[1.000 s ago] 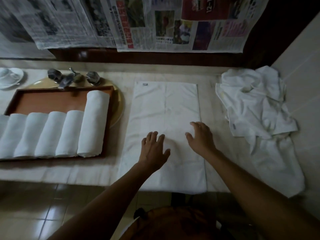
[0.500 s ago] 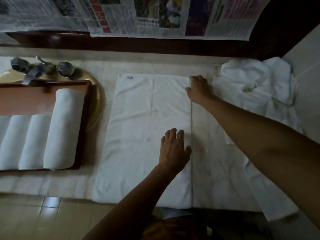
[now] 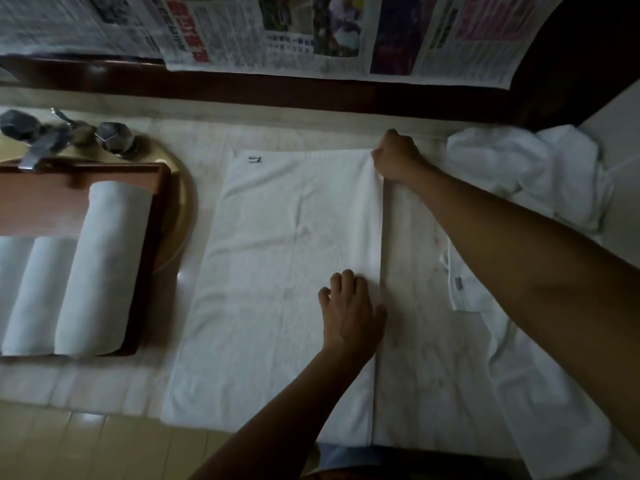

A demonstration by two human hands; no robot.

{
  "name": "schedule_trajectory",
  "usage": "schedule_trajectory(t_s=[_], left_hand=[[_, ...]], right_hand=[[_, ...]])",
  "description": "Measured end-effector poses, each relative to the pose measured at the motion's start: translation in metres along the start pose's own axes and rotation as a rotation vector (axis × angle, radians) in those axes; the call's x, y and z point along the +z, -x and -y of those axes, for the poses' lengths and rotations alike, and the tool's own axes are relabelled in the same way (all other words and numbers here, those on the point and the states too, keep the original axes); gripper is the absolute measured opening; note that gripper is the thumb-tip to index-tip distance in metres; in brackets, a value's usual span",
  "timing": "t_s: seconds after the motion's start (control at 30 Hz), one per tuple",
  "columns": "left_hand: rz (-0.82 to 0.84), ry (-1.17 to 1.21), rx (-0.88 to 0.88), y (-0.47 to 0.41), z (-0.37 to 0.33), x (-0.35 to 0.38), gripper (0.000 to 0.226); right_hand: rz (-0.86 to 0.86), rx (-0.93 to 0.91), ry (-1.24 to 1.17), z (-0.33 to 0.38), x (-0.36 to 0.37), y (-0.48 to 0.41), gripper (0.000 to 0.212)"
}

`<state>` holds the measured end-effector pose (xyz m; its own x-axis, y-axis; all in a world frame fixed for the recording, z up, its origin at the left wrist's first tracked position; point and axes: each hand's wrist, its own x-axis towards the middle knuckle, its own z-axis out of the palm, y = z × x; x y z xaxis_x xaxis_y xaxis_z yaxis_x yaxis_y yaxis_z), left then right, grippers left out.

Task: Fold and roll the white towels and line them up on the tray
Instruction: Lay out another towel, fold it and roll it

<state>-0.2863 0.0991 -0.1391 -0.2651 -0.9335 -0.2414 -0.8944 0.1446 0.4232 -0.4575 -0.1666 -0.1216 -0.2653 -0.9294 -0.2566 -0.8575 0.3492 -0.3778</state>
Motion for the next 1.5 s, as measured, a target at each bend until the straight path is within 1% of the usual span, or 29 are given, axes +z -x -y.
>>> schedule_trajectory(t_s=[0.13, 0.17, 0.23, 0.3, 0.37, 0.43, 0.5, 0.57, 0.6, 0.7, 0.8, 0.9, 0.97, 1.03, 1.1, 1.17, 1.2, 1.27, 1.33, 1.37, 1.4, 1.5], left_hand=[[0.008, -0.02, -0.037, -0.007, -0.009, -0.001, 0.048], [0.017, -0.023, -0.037, -0.008, -0.01, -0.001, 0.043], [0.021, -0.007, -0.024, -0.012, -0.01, -0.005, 0.027], [0.031, 0.084, -0.022, -0.013, -0.006, -0.014, 0.01], [0.038, 0.212, -0.063, -0.011, -0.002, -0.031, 0.012], [0.041, 0.386, -0.136, -0.008, 0.003, -0.052, 0.019], [0.038, 0.543, -0.172, -0.003, 0.013, -0.074, 0.023], [0.021, 0.621, -0.172, 0.003, 0.029, -0.096, 0.024], [0.008, 0.638, -0.164, 0.005, 0.039, -0.107, 0.023], [0.017, 0.752, -0.209, 0.006, 0.077, -0.132, 0.037], [0.035, 0.932, -0.288, 0.007, 0.116, -0.147, 0.041], [0.077, 1.169, -0.375, 0.009, 0.152, -0.151, 0.03], [0.084, 1.257, -0.463, 0.007, 0.172, -0.151, 0.023], [0.089, 1.244, -0.559, 0.004, 0.191, -0.143, 0.022], [0.071, 1.168, -0.639, 0.001, 0.208, -0.13, 0.02], [0.044, 1.06, -0.682, -0.001, 0.22, -0.122, 0.018], [0.035, 1.06, -0.685, -0.001, 0.221, -0.123, 0.017], [0.05, 1.177, -0.658, -0.002, 0.219, -0.131, 0.02], [0.12, 1.345, -0.614, -0.003, 0.217, -0.143, 0.02], [0.126, 1.353, -0.597, -0.003, 0.22, -0.145, 0.018], [0.098, 1.323, -0.608, -0.004, 0.226, -0.143, 0.019], [-0.04, 1.129, -0.692, -0.005, 0.247, -0.131, 0.024]], right_hand=[[-0.019, 0.007, -0.13, -0.002, -0.023, -0.001, 0.026], [-0.025, 0.006, -0.177, -0.003, -0.026, 0.0, 0.023], [-0.03, -0.024, -0.272, -0.001, -0.03, 0.003, 0.012], [-0.001, -0.042, -0.391, 0.003, -0.032, 0.006, 0.006], [0.103, -0.021, -0.62, 0.01, -0.032, 0.009, 0.01], [0.245, 0.018, -0.864, 0.021, -0.034, 0.014, 0.007], [0.343, 0.011, -0.95, 0.038, -0.034, 0.021, 0.015], [0.36, -0.045, -0.93, 0.057, -0.029, 0.026, 0.025], [0.348, -0.07, -0.912, 0.066, -0.024, 0.027, 0.026], [0.302, -0.146, -0.815, 0.098, -0.007, 0.027, 0.017], [0.235, -0.21, -0.663, 0.131, 0.014, 0.021, 0.01], [0.126, -0.273, -0.514, 0.162, 0.041, 0.01, 0.019], [0.075, -0.286, -0.397, 0.178, 0.061, 0.003, 0.023], [0.057, -0.286, -0.289, 0.189, 0.083, -0.002, 0.023], [0.049, -0.269, -0.211, 0.194, 0.105, -0.003, 0.02], [0.011, -0.248, -0.131, 0.196, 0.122, -0.002, 0.019], [-0.018, -0.244, -0.112, 0.195, 0.127, -0.002, 0.021], [-0.07, -0.245, -0.124, 0.193, 0.133, -0.003, 0.021], [-0.09, -0.266, -0.135, 0.19, 0.134, -0.004, 0.021], [-0.093, -0.28, -0.134, 0.188, 0.134, -0.005, 0.021], [-0.092, -0.291, -0.136, 0.187, 0.134, -0.005, 0.022], [-0.098, -0.295, -0.123, 0.187, 0.133, -0.007, 0.022]])
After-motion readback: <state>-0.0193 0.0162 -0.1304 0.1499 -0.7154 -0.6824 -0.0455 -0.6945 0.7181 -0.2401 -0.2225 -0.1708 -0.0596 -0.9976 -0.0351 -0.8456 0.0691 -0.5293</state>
